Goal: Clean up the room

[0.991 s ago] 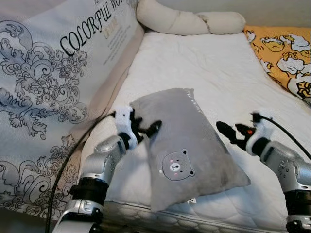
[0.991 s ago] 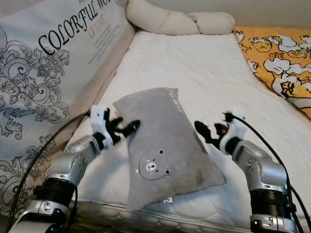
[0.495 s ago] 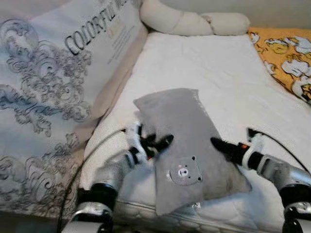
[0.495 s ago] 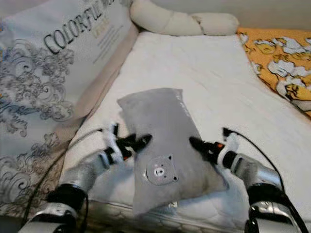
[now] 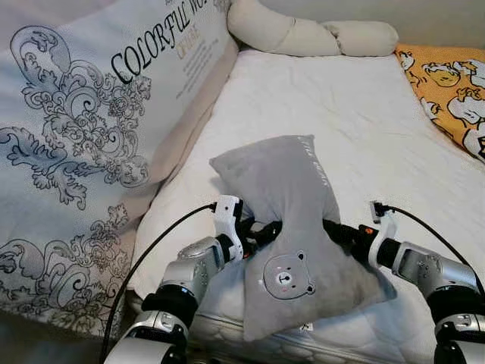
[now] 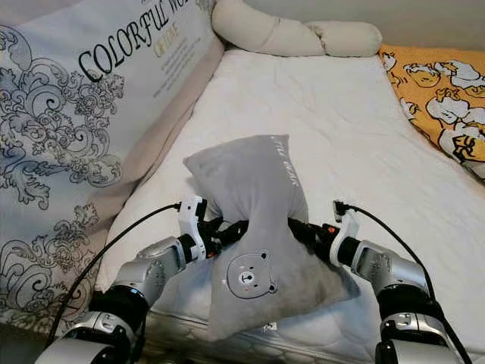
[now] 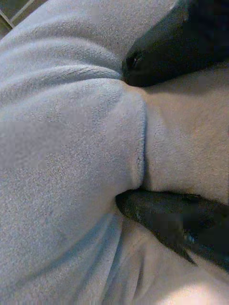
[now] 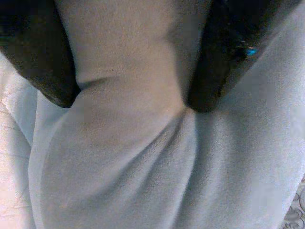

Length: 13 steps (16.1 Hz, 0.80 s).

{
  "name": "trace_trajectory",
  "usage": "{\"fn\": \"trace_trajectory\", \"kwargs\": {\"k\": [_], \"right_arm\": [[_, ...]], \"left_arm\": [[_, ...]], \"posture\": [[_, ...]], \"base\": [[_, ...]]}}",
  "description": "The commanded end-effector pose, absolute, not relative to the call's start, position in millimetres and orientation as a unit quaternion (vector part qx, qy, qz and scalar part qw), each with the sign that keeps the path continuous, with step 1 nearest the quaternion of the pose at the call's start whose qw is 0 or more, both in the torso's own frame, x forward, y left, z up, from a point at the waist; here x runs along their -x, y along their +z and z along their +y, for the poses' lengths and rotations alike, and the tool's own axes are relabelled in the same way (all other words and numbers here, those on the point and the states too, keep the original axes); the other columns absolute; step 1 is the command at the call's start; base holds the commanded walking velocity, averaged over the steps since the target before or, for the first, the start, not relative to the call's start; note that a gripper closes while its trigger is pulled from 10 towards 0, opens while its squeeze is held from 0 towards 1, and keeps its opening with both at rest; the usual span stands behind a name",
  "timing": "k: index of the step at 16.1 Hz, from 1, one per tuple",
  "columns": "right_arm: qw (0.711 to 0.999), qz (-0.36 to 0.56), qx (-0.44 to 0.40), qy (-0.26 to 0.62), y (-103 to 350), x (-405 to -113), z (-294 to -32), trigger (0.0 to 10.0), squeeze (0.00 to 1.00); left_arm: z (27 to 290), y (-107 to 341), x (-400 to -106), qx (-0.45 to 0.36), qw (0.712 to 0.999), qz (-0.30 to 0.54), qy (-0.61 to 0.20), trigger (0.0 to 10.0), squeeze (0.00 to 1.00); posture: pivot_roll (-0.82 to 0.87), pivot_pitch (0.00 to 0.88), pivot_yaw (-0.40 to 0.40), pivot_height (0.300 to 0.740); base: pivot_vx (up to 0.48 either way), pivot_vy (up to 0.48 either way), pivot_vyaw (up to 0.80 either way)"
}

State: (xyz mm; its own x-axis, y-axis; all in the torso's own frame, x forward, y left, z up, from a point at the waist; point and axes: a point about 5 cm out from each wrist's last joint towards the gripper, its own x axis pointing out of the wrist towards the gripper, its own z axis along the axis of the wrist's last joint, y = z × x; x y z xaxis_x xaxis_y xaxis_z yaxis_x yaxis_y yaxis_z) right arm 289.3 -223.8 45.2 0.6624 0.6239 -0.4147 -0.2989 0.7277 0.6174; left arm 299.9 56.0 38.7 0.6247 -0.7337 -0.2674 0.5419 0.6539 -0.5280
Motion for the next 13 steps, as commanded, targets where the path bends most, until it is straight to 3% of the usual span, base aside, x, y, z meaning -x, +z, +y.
{"fn": "trace_trajectory", "kwargs": {"k": [1, 13], "right_arm": [[0.863, 0.331, -0.245, 0.293, 43, -290, -208, 0.0, 0.00], [0.861, 0.334, -0.273, 0.268, 47, -293, -190, 0.0, 0.00]], "left_arm": [[43, 36, -296, 0.185, 0.869, 0.254, -0.382, 0.0, 0.00], [56, 49, -310, 0.140, 0.884, 0.230, -0.382, 0.0, 0.00]], "posture": [[0.04, 0.000, 0.000, 0.740], [0.04, 0.000, 0.028, 0.740]], "base": [[0.000, 0.000, 0.00], [0.000, 0.000, 0.00]]}}
